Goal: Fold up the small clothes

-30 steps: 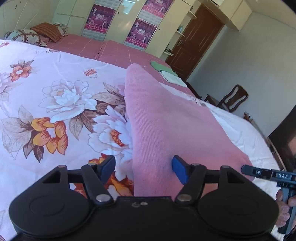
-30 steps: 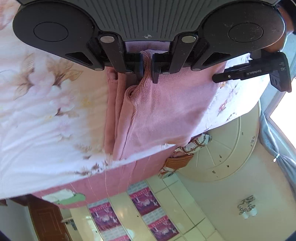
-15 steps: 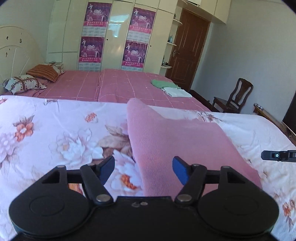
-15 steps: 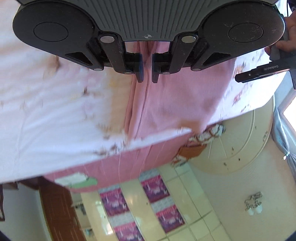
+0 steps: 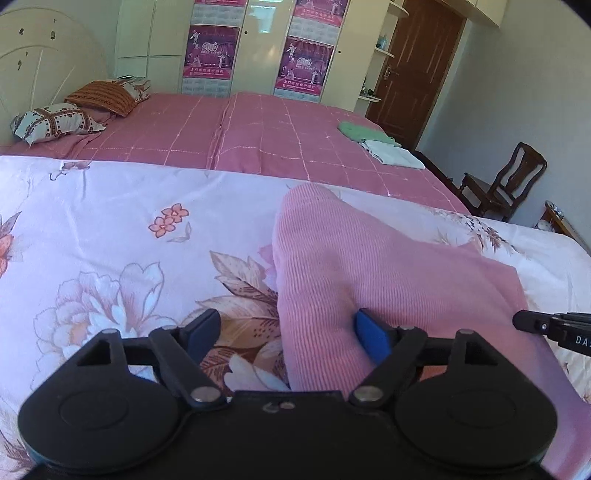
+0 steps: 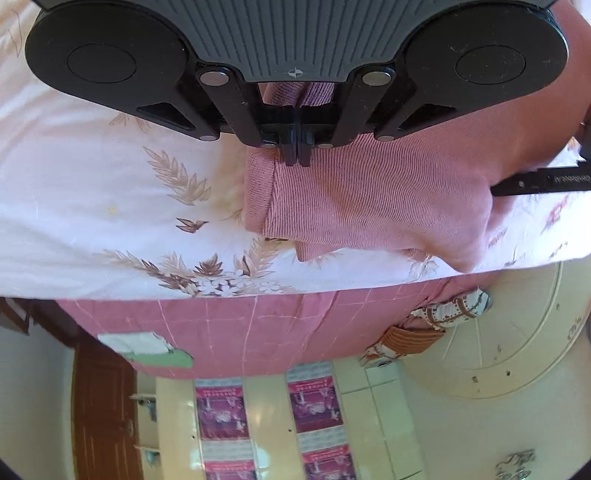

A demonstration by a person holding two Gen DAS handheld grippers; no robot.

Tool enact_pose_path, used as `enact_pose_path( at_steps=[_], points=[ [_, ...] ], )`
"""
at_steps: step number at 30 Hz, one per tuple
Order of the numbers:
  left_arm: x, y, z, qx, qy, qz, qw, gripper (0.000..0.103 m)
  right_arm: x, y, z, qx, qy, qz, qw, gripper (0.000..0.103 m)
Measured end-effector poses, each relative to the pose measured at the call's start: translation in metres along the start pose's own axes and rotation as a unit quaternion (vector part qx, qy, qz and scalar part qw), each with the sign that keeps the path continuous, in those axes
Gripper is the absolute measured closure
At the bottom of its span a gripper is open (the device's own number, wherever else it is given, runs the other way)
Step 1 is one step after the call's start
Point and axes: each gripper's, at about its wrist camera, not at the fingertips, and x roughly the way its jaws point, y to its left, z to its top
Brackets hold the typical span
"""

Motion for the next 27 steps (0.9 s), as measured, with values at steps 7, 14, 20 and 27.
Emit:
enact_pose_path(
  at_steps=[7,14,20,27],
  points=[
    [-0.029,0.003,0.008,0.01,-0.04,-0.024,0.9989,0.04,-0.028,0.019,0.01,-0.019,-0.051,-0.011,0.998,0.103],
    [-0.018,0.006,0.032,0.001,-0.056,-0.033,0.9979,0.034,-0.005,0.053,0.04,-0.056,-0.053,0.012,0.997,0.046],
    [0.018,0.018,0.051,-0.005,-0.01,-0.054,0.9985,0.04,0.046,0.054,0.061,-0.095,-0.014,0.02,0.995,0.081],
    [0.035,0.028,0.045,-0.015,0.012,-0.07,0.9974,0.046,0.082,0.062,0.059,-0.17,0.025,0.045,0.984,0.081]
  ],
)
